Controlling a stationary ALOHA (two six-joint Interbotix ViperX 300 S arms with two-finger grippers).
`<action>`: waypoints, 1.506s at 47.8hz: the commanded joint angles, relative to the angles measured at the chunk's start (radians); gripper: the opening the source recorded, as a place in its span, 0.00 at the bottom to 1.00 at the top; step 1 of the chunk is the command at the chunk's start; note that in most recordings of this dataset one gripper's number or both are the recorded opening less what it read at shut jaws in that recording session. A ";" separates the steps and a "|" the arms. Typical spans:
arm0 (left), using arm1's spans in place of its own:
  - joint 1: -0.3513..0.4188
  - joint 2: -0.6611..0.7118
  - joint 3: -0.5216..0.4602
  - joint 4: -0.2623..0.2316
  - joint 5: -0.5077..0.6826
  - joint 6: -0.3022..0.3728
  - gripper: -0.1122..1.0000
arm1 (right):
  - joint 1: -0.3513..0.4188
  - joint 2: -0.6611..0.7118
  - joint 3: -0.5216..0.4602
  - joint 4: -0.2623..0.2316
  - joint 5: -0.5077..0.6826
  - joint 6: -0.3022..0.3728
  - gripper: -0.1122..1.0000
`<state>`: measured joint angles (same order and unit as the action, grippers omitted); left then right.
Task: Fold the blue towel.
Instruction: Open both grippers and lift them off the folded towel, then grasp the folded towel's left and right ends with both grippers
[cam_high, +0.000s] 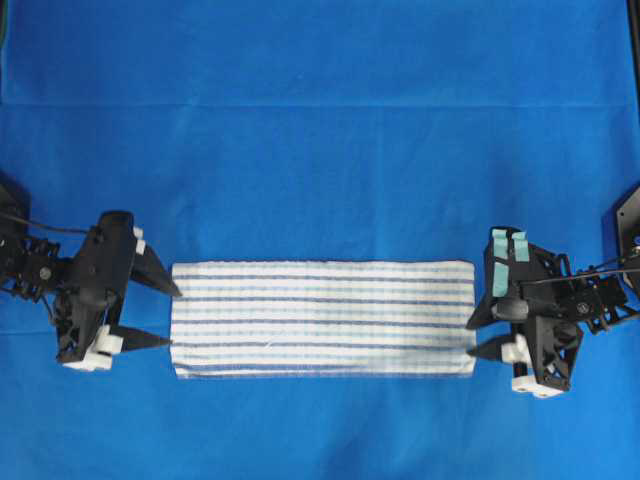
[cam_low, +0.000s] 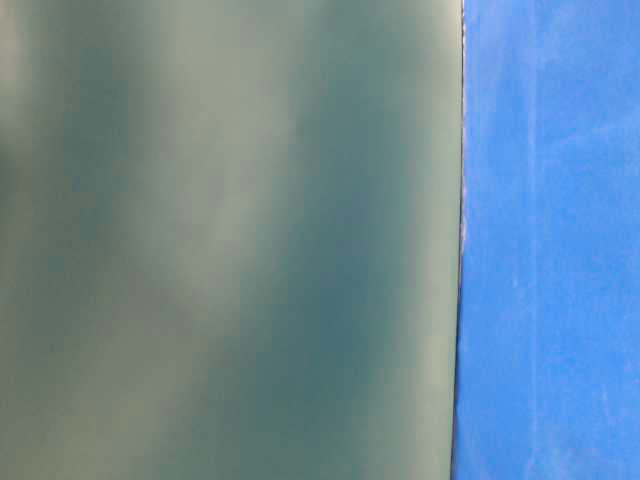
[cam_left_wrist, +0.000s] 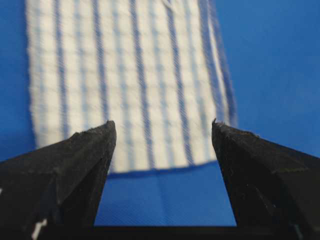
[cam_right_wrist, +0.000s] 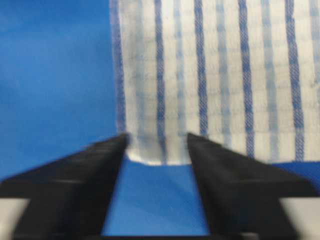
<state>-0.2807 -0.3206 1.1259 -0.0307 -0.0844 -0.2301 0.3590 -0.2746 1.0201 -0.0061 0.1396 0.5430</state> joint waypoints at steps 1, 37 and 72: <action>0.043 -0.037 -0.017 0.002 -0.002 0.005 0.72 | -0.037 -0.029 -0.009 -0.032 0.011 -0.002 0.67; 0.199 0.147 -0.012 0.005 -0.075 0.005 0.72 | -0.290 0.080 0.023 -0.170 0.003 0.000 0.64; 0.201 0.245 -0.043 0.005 -0.008 -0.012 0.54 | -0.255 0.132 0.020 -0.164 -0.021 0.012 0.42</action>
<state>-0.0752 -0.0752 1.0999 -0.0276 -0.1258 -0.2408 0.0905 -0.1396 1.0523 -0.1718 0.1227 0.5584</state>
